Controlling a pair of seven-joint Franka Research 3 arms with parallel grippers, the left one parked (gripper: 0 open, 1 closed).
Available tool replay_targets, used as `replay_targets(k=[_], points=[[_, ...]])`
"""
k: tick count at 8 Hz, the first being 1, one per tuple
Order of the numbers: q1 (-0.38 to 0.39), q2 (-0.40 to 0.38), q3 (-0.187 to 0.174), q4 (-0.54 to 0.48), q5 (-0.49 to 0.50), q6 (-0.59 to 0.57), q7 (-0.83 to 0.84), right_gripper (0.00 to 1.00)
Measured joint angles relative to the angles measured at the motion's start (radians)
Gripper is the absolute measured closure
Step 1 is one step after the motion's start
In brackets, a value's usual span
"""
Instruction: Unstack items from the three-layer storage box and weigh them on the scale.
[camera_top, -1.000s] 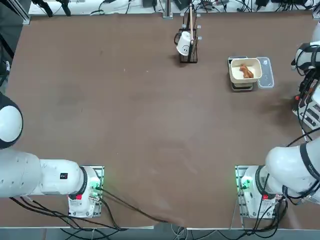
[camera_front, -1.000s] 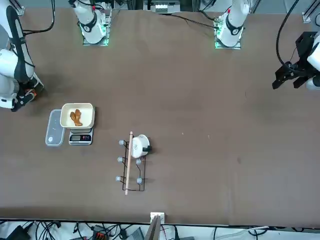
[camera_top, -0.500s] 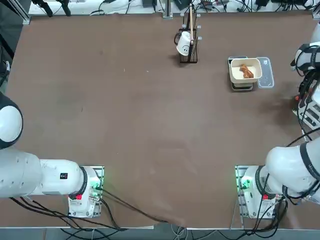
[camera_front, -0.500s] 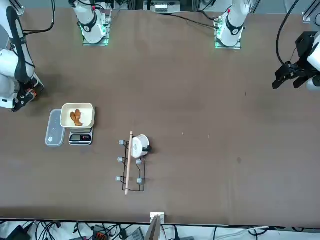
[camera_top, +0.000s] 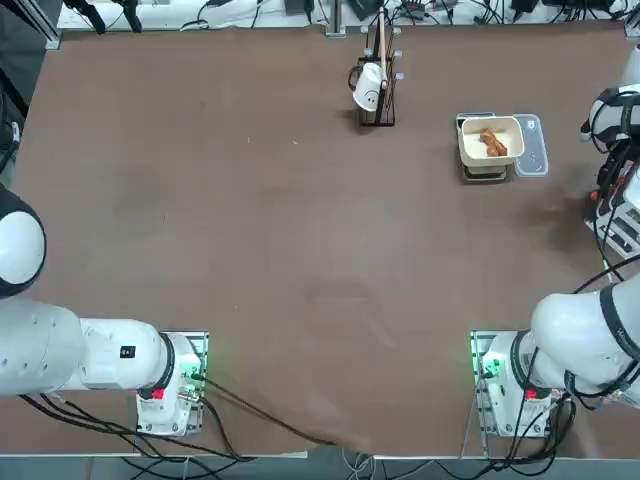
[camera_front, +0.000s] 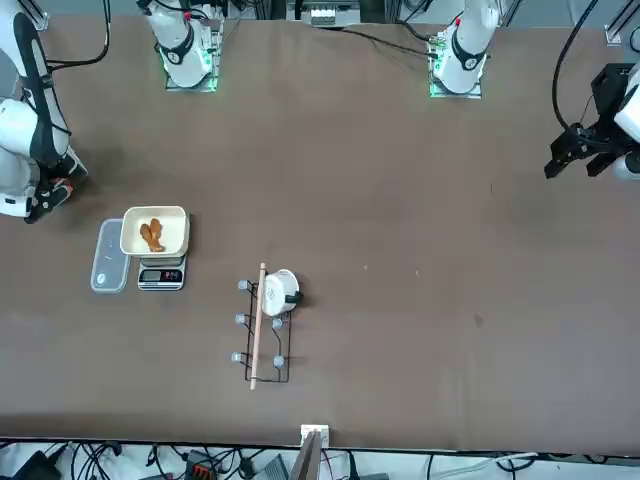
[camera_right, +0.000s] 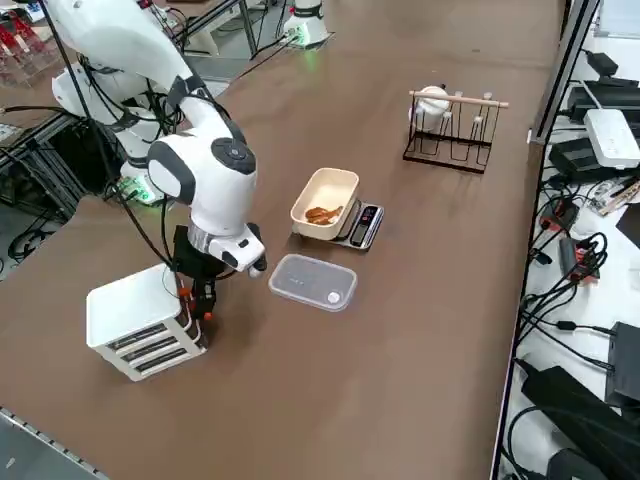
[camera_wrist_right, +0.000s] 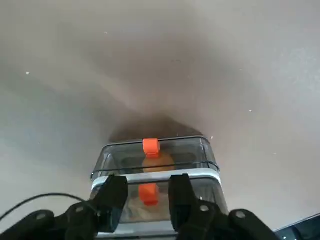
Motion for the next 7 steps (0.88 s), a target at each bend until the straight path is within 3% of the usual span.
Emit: replay_targets(k=[2, 3, 5, 7], points=[[0.000, 0.000, 0.000, 0.000, 0.000, 0.002, 0.000, 0.61], [0.000, 0.000, 0.000, 0.000, 0.000, 0.004, 0.000, 0.81], [0.000, 0.000, 0.001, 0.000, 0.000, 0.005, 0.000, 0.88], [0.000, 0.000, 0.001, 0.000, 0.000, 0.005, 0.001, 0.88]])
